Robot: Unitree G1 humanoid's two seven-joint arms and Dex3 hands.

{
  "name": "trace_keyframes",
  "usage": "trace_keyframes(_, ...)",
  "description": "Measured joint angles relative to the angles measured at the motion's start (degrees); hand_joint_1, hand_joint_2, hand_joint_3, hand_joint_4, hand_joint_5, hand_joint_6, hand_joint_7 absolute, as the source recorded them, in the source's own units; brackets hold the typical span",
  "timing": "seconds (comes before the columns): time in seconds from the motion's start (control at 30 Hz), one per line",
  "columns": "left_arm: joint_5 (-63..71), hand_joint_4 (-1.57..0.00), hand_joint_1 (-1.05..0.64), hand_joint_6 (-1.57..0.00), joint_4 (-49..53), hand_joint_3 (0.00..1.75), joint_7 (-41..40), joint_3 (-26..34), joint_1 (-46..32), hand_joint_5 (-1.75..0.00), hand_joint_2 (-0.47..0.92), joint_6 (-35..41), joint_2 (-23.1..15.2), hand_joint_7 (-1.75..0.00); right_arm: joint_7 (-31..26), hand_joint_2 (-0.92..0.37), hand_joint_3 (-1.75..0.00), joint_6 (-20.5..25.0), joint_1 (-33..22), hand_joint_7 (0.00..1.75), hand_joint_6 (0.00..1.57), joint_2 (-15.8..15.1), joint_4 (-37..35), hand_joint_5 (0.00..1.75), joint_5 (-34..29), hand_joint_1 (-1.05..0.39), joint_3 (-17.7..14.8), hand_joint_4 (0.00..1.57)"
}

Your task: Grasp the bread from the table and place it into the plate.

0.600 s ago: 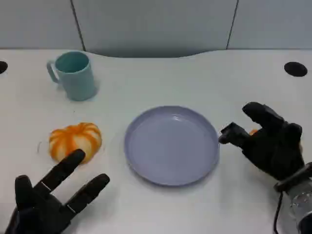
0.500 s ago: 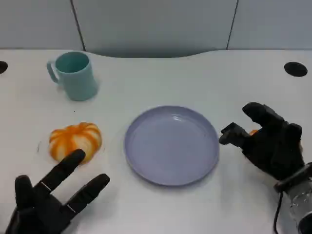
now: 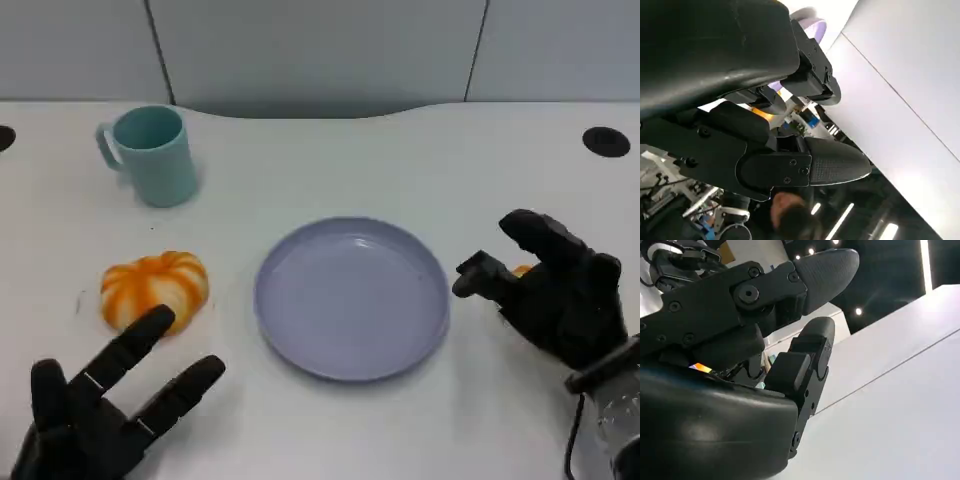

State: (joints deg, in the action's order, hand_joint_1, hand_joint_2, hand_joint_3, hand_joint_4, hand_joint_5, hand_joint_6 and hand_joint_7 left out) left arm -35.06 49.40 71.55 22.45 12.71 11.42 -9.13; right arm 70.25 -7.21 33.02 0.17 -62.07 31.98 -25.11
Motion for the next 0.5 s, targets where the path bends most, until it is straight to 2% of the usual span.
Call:
trace_keyframes(0.07, 0.78, -0.57, -1.0, -0.58, -3.52, 0.45, -2.57, 0.25, -1.12, -0.17, 0.92, -6.84, 1.72, -0.01, -0.02, -0.92, -0.03, 0.03, 0.02, 0.0, 1.1, 0.01, -0.01, 0.89, 0.03, -0.48, -0.07, 0.84)
trace_keyframes(0.1, 1.35, -0.58, -0.96, -0.59, -5.48, 0.35, -3.28, 0.18, -1.78, -0.16, 0.92, -9.87, 2.5, -0.01, -0.03, -0.92, -0.03, 0.03, 0.05, 0.01, 1.11, 0.04, -0.02, 0.89, 0.03, -0.48, -0.07, 0.84)
trace_keyframes(0.2, 1.66, -0.59, -0.89, -0.55, -14.71, 0.26, -5.3, -0.05, -3.96, -0.15, 0.92, -16.52, 4.48, 0.0, -0.54, -0.92, -0.03, 0.06, 0.47, 0.01, 1.11, -0.03, -0.5, 0.9, 0.02, -0.49, -0.11, 0.84)
trace_keyframes(0.3, 5.78, -0.55, -0.83, -0.47, -24.54, 0.14, -12.48, -0.11, -3.9, -0.12, 0.92, -27.99, 5.21, 0.0, -0.97, -0.92, -0.02, 0.47, 1.29, 0.01, 1.12, 0.0, -1.44, 0.88, -0.01, -0.48, -0.1, 0.85)
trace_keyframes(0.37, 11.09, -0.54, -0.82, -0.46, -25.53, 0.11, -17.59, -0.21, -2.14, -0.12, 0.92, -37.48, 4.45, 0.0, -1.69, -0.92, -0.02, 0.52, 1.69, 0.01, 1.12, 0.06, -1.87, 0.87, -0.02, -0.48, -0.1, 0.86)
trace_keyframes(0.5, 19.54, -0.42, -0.78, -0.38, -22.12, 0.06, -25.41, -1.43, 1.57, -0.06, 0.92, -50.28, 2.25, 0.0, -1.94, -0.92, -0.04, -0.07, 1.79, 0.0, 1.1, 0.34, -2.04, 0.86, 0.0, -0.47, -0.22, 0.85)
